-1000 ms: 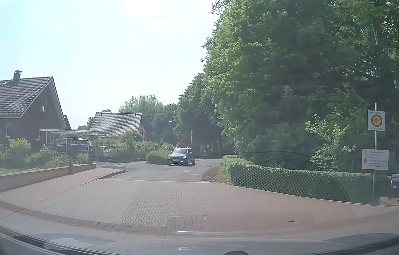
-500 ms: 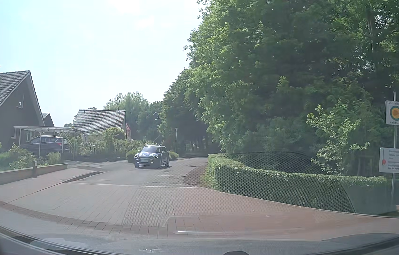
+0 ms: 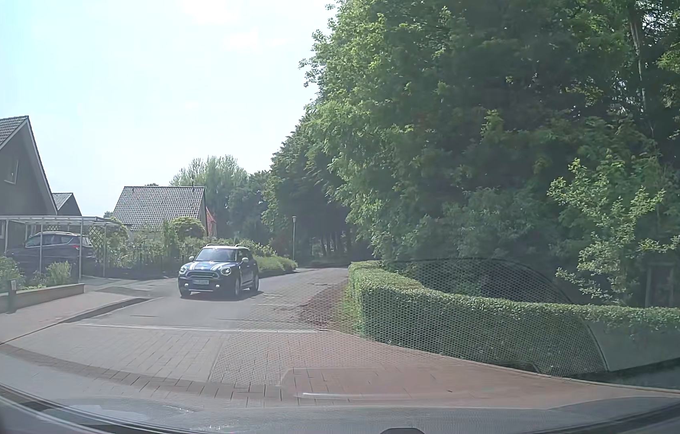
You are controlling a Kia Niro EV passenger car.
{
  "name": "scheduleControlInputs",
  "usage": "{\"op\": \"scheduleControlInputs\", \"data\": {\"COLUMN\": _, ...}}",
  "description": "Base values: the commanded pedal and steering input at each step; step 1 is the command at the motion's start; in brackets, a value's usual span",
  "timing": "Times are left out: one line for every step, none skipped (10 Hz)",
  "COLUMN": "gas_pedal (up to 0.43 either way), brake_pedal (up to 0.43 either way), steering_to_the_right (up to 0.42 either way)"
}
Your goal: Follow the waypoints while adhering to traffic rules and regulations
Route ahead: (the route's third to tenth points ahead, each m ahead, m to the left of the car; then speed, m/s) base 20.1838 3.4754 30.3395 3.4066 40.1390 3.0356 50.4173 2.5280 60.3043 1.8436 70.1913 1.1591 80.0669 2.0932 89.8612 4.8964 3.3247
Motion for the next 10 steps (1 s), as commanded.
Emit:
{"op": "scheduleControlInputs", "data": {"gas_pedal": 0.000, "brake_pedal": 0.000, "steering_to_the_right": -0.084}}
{"op": "scheduleControlInputs", "data": {"gas_pedal": 0.000, "brake_pedal": 0.000, "steering_to_the_right": -0.099}}
{"op": "scheduleControlInputs", "data": {"gas_pedal": 0.000, "brake_pedal": 0.000, "steering_to_the_right": -0.117}}
{"op": "scheduleControlInputs", "data": {"gas_pedal": 0.000, "brake_pedal": 0.000, "steering_to_the_right": -0.133}}
{"op": "scheduleControlInputs", "data": {"gas_pedal": 0.000, "brake_pedal": 0.000, "steering_to_the_right": -0.148}}
{"op": "scheduleControlInputs", "data": {"gas_pedal": 0.000, "brake_pedal": 0.000, "steering_to_the_right": -0.165}}
{"op": "scheduleControlInputs", "data": {"gas_pedal": 0.000, "brake_pedal": 0.000, "steering_to_the_right": -0.184}}
{"op": "scheduleControlInputs", "data": {"gas_pedal": 0.000, "brake_pedal": 0.000, "steering_to_the_right": -0.204}}
{"op": "scheduleControlInputs", "data": {"gas_pedal": 0.000, "brake_pedal": 0.000, "steering_to_the_right": -0.215}}
{"op": "scheduleControlInputs", "data": {"gas_pedal": 0.008, "brake_pedal": 0.000, "steering_to_the_right": -0.226}}
